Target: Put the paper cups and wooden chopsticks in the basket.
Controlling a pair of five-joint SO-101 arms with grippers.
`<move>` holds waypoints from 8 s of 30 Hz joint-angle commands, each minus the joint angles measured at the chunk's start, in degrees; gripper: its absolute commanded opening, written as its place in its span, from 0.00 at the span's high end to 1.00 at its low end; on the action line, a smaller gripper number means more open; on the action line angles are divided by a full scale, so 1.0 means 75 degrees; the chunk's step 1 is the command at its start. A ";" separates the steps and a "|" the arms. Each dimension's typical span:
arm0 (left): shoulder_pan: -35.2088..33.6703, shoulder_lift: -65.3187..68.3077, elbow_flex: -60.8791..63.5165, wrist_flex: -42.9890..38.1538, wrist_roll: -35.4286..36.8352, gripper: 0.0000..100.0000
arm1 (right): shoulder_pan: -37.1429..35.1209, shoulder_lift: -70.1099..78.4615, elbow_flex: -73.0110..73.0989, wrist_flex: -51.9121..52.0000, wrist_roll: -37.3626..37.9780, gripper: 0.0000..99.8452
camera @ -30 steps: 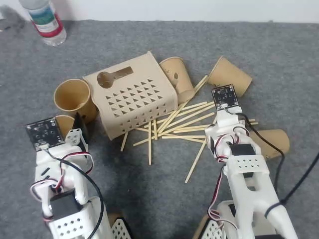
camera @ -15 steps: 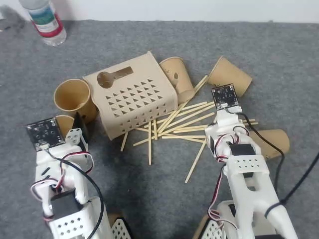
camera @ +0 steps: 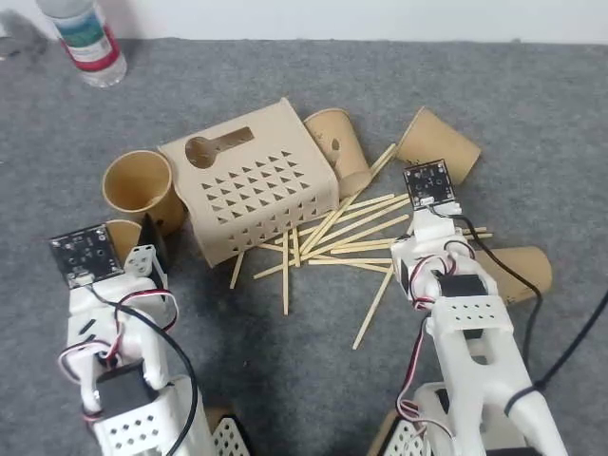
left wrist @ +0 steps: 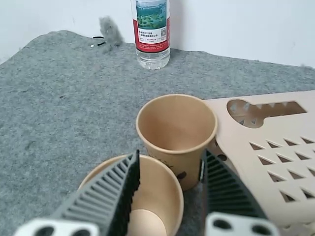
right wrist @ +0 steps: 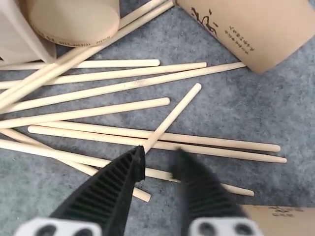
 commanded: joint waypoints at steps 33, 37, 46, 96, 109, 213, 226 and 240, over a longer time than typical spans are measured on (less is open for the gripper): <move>0.0070 -0.0094 0.0123 -0.0387 0.0059 0.80 | 0.0018 -0.0182 -0.0082 -0.0147 -0.0059 0.75; 0.0070 -0.0094 0.0123 -0.0387 0.0059 0.80 | 0.0006 -0.0170 -0.0082 -0.0135 -0.0047 0.91; 0.0070 -0.0094 0.0100 -0.0387 0.0059 0.80 | 0.0018 -0.0170 -0.0082 -0.0147 -0.0070 0.80; -0.0023 -0.0094 0.0041 -0.0234 -0.0176 0.99 | 0.0018 -0.0240 0.0047 -0.0299 -0.0035 0.96; -0.0023 -0.0094 -0.0006 -0.0234 -0.0141 0.81 | 0.0018 -0.0252 0.0035 -0.0299 -0.0059 0.90; -0.0070 -0.0094 0.0041 -0.0223 0.0363 0.87 | 0.0029 -0.0193 0.0035 -0.0299 -0.0012 0.99; -0.0059 -0.0094 0.0041 -0.0223 0.0012 0.99 | 0.0182 -0.0252 -0.0012 -0.0311 -0.0094 0.94; -0.0082 -0.0094 -0.0006 -0.0234 -0.0023 0.96 | 0.0358 -0.0252 0.0000 -0.0311 -0.0621 0.61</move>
